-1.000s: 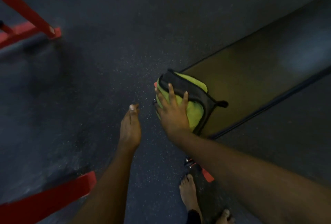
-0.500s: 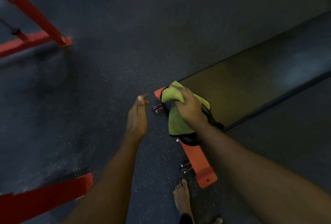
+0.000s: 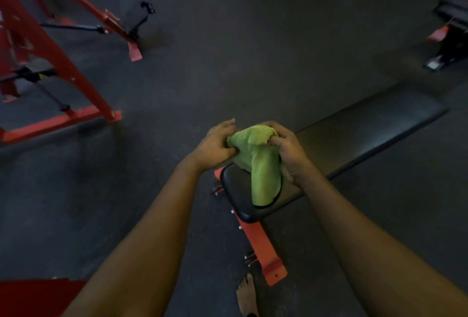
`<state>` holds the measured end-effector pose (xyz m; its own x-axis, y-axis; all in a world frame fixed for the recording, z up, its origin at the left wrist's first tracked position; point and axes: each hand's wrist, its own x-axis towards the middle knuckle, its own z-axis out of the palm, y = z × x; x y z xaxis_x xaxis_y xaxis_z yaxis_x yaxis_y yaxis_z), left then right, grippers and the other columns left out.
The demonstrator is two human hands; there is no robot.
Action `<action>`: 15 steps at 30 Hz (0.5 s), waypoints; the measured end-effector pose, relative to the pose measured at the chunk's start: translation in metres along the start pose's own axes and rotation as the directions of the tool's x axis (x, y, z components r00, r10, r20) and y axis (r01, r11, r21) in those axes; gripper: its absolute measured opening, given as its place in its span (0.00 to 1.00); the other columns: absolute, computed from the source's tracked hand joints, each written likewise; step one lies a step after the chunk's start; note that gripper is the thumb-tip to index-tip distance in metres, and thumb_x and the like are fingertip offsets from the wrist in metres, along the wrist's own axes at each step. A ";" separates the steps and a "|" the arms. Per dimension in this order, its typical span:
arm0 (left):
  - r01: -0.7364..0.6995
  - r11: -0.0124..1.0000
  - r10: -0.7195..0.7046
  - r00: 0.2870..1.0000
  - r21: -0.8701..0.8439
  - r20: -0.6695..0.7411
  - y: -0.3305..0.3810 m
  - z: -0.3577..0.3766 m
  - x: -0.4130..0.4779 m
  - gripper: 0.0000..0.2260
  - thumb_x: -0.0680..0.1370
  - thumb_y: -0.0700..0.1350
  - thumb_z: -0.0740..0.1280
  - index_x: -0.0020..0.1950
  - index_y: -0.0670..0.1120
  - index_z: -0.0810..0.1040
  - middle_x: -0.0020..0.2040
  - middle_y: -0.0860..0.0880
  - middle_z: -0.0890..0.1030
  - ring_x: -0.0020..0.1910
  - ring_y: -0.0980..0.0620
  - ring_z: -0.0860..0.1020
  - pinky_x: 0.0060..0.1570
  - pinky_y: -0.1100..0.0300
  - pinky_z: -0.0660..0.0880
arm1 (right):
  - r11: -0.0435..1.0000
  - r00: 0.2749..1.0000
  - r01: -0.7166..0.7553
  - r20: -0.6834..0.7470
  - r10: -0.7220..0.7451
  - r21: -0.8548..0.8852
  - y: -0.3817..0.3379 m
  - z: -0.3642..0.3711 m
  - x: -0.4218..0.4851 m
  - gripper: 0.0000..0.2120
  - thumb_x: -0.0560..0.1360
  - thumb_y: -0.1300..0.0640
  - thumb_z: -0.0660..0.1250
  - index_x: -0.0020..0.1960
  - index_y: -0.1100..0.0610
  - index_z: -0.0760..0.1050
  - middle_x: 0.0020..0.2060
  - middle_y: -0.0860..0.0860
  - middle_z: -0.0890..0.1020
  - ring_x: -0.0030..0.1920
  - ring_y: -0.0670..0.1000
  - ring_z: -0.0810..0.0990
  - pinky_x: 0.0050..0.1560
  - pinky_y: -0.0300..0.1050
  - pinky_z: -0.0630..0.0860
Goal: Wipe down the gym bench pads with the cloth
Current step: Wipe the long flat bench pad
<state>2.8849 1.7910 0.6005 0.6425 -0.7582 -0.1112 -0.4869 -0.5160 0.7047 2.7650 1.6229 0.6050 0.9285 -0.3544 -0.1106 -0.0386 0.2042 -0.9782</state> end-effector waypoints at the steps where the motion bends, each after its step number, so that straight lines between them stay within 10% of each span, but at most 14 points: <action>1: -0.006 1.000 0.006 1.000 0.000 -0.005 0.015 -0.009 -0.001 0.15 0.72 0.42 0.69 0.58 0.44 0.77 0.61 0.44 0.78 0.62 0.44 0.74 0.65 0.44 0.71 | 1.000 1.000 0.020 -0.010 -0.020 -0.019 -0.017 -0.006 -0.005 0.11 0.70 0.67 0.65 0.50 0.59 0.79 0.46 0.54 0.81 0.46 0.50 0.80 0.45 0.42 0.78; 6: 0.032 0.996 -0.037 0.997 0.081 0.066 0.068 -0.036 -0.007 0.08 0.80 0.51 0.66 0.47 0.48 0.73 0.45 0.49 0.78 0.48 0.48 0.77 0.52 0.49 0.76 | 0.992 0.952 -0.104 -0.296 0.080 -0.067 -0.050 -0.031 -0.024 0.04 0.82 0.57 0.65 0.56 0.57 0.73 0.51 0.56 0.79 0.53 0.57 0.79 0.49 0.49 0.75; 10: -0.043 0.991 0.039 0.999 0.124 0.037 0.111 -0.046 -0.007 0.11 0.80 0.56 0.66 0.43 0.51 0.74 0.41 0.52 0.78 0.43 0.52 0.78 0.38 0.60 0.71 | 0.994 0.935 -0.109 -0.337 0.108 0.016 -0.073 -0.043 -0.043 0.23 0.82 0.38 0.59 0.61 0.57 0.74 0.56 0.55 0.81 0.55 0.55 0.82 0.54 0.53 0.79; 15: -0.123 0.984 0.127 0.992 0.132 -0.022 0.161 -0.062 0.005 0.13 0.76 0.58 0.69 0.39 0.52 0.74 0.37 0.53 0.78 0.39 0.56 0.78 0.33 0.62 0.68 | 0.951 0.921 -0.105 -0.390 -0.018 -0.292 -0.097 -0.058 -0.062 0.09 0.77 0.59 0.72 0.44 0.54 0.72 0.45 0.55 0.79 0.48 0.57 0.80 0.54 0.63 0.80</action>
<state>2.8463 1.7287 0.7565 0.5883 -0.8086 -0.0054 -0.6360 -0.4669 0.6144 2.6892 1.5721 0.6961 0.7116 -0.6858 -0.1528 -0.2418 -0.0348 -0.9697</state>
